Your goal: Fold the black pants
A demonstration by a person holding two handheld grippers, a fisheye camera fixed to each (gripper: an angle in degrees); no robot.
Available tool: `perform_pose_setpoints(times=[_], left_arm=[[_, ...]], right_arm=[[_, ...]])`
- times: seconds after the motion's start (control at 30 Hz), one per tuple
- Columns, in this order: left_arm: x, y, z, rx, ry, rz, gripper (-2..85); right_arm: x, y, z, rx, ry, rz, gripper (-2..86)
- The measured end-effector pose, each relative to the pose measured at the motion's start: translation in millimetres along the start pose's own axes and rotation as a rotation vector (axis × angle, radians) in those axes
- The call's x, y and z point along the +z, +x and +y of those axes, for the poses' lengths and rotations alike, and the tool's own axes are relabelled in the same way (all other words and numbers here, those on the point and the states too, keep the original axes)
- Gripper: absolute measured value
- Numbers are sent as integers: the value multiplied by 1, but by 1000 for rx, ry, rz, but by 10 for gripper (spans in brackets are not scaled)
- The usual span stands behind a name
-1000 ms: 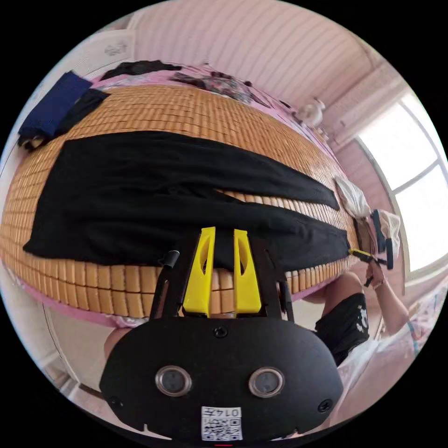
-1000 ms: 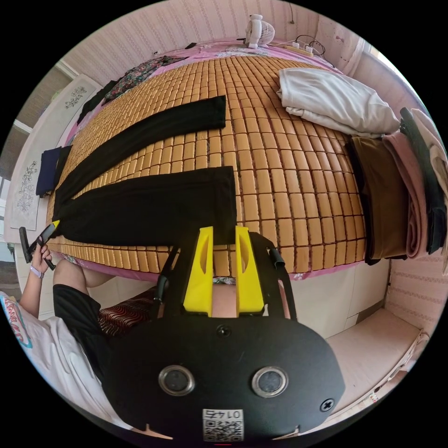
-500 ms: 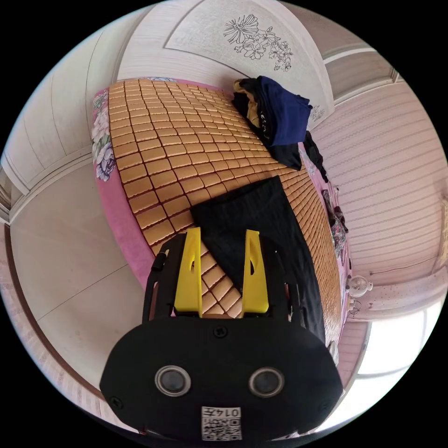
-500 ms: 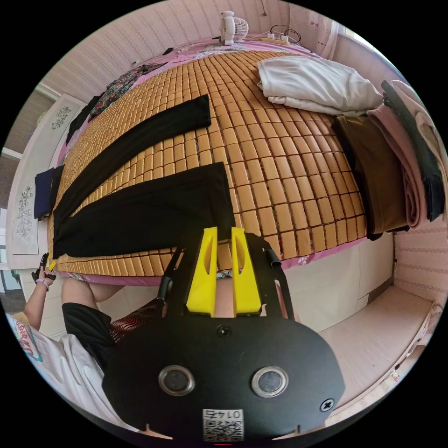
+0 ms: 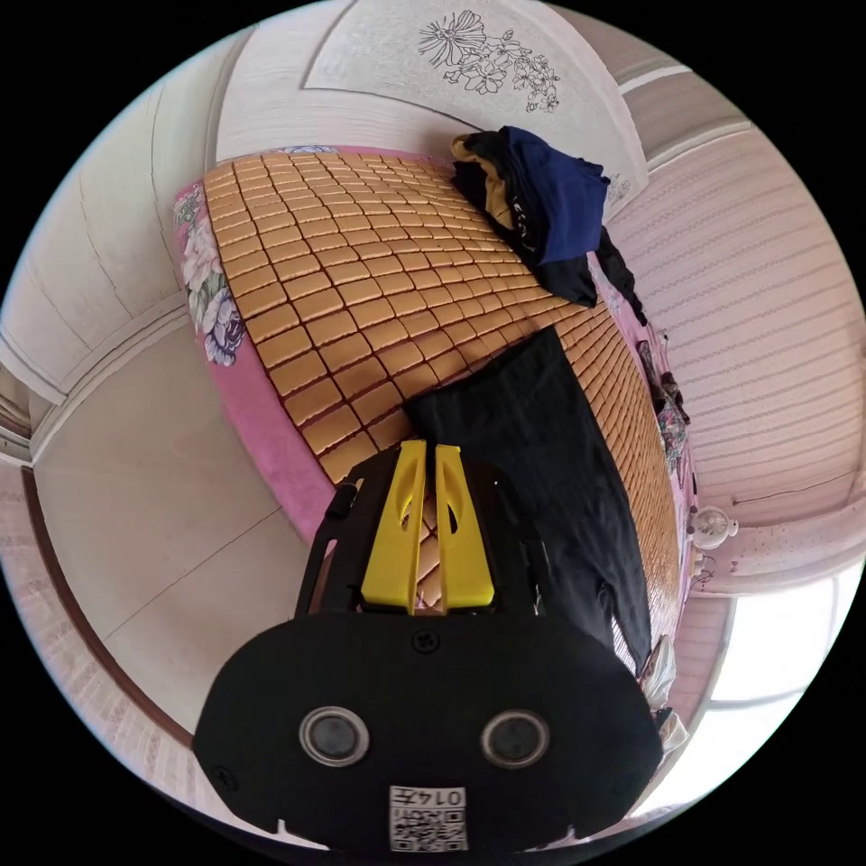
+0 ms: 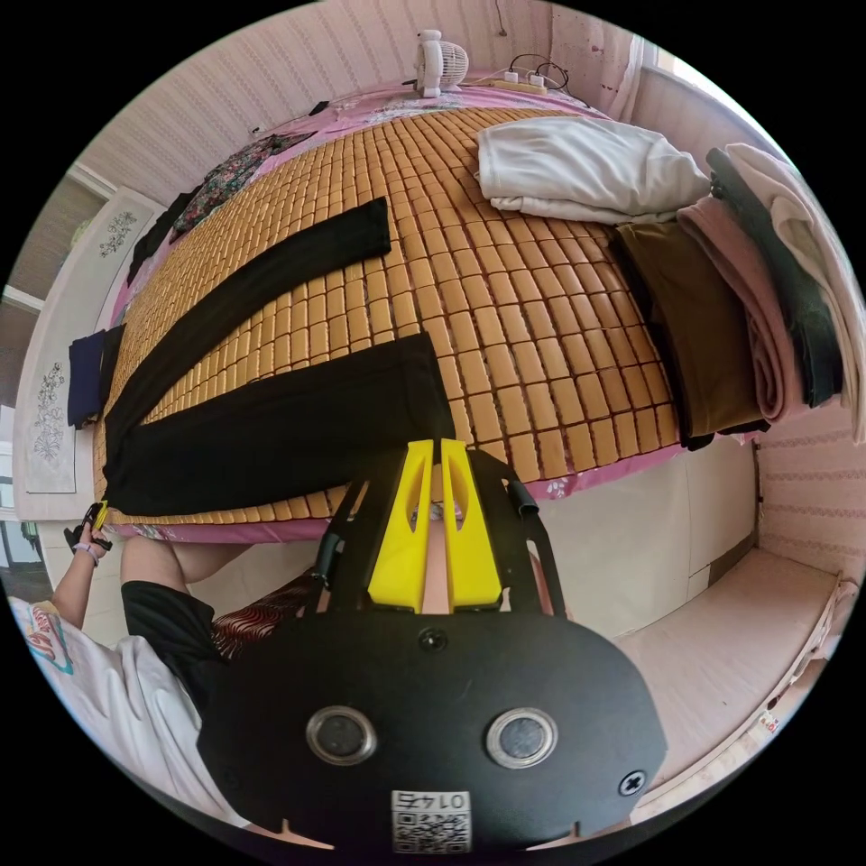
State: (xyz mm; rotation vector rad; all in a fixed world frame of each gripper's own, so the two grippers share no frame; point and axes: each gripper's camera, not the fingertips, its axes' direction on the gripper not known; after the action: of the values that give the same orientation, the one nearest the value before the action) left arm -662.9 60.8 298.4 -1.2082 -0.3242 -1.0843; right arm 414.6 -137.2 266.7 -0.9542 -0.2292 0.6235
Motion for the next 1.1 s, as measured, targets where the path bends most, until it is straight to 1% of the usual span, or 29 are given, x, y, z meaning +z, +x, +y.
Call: perform_pose_setpoints(times=[0.13, 0.27, 0.4, 0.47, 0.57, 0.6, 0.67, 0.73, 0.77, 0.8, 0.87, 0.9, 0.93, 0.97, 1.0, 1.03, 1.07, 1.1], left_arm=[[-16, 9, -2, 71, 14, 6, -5], [-38, 33, -10, 159, 77, 76, -5], [-39, 82, -37, 269, 99, 120, -4], [-29, 108, -51, 290, 116, 143, -4], [3, 128, -66, 181, 140, 281, 11], [15, 132, -65, 114, 140, 272, 17], [21, 140, -55, 61, 190, 220, 26], [22, 155, -42, 133, 236, 198, 35], [28, 168, -34, 237, 204, 156, 40], [40, 180, -24, 341, 130, 83, 34], [65, 192, -7, 449, 18, -27, 26], [80, 198, 6, 495, -39, -76, 20], [87, 201, 12, 515, -58, -88, 17], [101, 208, 23, 561, -96, -121, 11], [116, 215, 34, 605, -157, -216, 5], [122, 218, 39, 639, -178, -254, 2], [124, 226, 51, 708, -132, -303, -4], [128, 232, 59, 752, -137, -360, -4]], right_arm=[[-11, -5, -7, -34, 23, 8, 11], [-28, -13, -33, -80, 80, 4, 12], [-34, -32, -103, -152, 98, -18, 26], [-27, -40, -143, -158, 71, -39, 34], [3, -41, -204, -40, 39, -78, 48], [17, -36, -222, 43, 5, -103, 53], [27, -30, -229, 109, 40, -125, 55], [36, -25, -224, 132, 88, -117, 57], [42, -23, -222, 130, 79, -102, 58], [56, -22, -219, 116, 36, -61, 59], [79, -25, -212, 86, -27, -15, 60], [86, -27, -206, 80, -11, 6, 61], [87, -32, -200, 63, 29, 12, 54], [90, -35, -198, 35, 30, -8, 50], [95, -39, -195, 2, 13, -25, 42], [97, -44, -191, -25, 19, 6, 34], [99, -46, -188, -44, 6, 27, 30], [101, -50, -182, -93, -3, 59, 23]])
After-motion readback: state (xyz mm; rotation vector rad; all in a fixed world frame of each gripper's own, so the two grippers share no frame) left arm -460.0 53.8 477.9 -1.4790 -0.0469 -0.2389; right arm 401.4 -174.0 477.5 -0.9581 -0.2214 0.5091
